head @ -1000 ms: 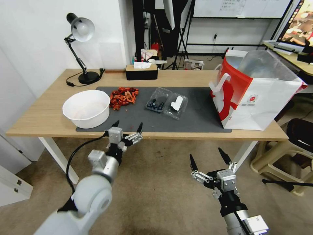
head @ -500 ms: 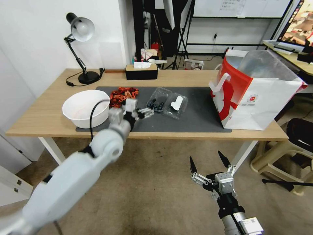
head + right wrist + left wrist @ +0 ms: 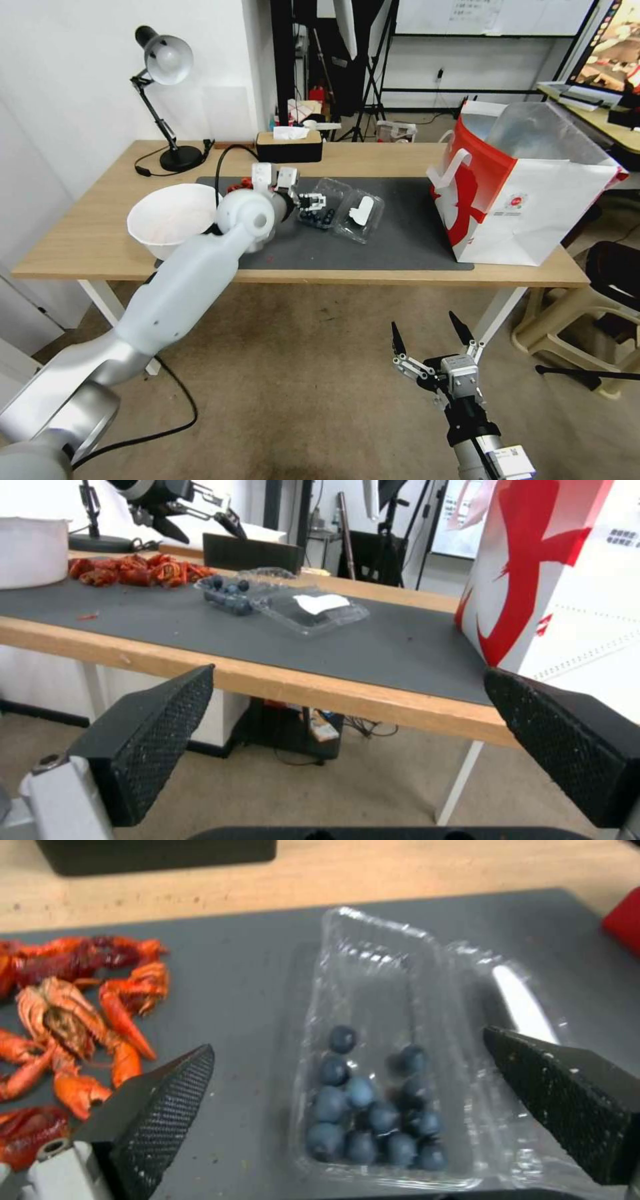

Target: Close the takeout container lid, then place the container into the takeout bag.

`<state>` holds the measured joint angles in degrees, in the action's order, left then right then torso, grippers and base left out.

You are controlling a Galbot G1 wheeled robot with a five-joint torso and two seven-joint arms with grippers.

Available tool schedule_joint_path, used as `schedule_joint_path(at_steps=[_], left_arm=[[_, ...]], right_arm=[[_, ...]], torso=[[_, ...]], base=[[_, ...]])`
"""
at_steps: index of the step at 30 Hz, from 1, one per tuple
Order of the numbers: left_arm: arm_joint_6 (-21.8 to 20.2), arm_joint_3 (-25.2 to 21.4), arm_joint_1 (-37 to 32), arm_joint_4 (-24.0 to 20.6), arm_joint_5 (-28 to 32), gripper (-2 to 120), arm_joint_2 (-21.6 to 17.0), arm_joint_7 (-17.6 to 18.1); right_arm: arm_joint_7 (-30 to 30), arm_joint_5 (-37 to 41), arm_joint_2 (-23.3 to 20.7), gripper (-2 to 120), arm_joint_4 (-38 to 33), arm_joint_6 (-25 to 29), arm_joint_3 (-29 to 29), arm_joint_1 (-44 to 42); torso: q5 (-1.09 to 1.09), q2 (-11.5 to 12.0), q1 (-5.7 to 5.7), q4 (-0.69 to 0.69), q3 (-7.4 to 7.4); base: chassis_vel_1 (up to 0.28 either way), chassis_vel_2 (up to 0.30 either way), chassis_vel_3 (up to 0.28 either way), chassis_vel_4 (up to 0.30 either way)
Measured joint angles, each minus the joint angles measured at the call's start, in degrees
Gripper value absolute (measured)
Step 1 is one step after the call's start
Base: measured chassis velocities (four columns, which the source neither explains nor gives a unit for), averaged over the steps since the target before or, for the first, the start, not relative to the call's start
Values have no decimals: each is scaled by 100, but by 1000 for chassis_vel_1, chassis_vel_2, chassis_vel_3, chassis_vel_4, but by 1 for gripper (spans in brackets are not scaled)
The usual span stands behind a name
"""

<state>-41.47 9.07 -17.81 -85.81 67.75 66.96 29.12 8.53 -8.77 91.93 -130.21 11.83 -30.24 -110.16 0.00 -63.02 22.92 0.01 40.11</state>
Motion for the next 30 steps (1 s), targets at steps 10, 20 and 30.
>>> schedule_joint_path(at_steps=[10,20,30], left_arm=[[-114,22,43,262,-35,100,21,-20],[-95,166,-28,244,-74,100,-57,-93],[-79,229,-66,270,-90,100,-70,-93]], right_arm=[[0,-35,-27,100,163,59,33,23],[7,-74,-26,100,212,90,63,34],[10,-95,-26,100,237,120,75,28]], torso=[[0,0,0,0,0],[0,0,0,-1,-1],[0,0,0,-1,-1]], base=[[0,0,0,0],[0,0,0,0],[0,0,0,0]])
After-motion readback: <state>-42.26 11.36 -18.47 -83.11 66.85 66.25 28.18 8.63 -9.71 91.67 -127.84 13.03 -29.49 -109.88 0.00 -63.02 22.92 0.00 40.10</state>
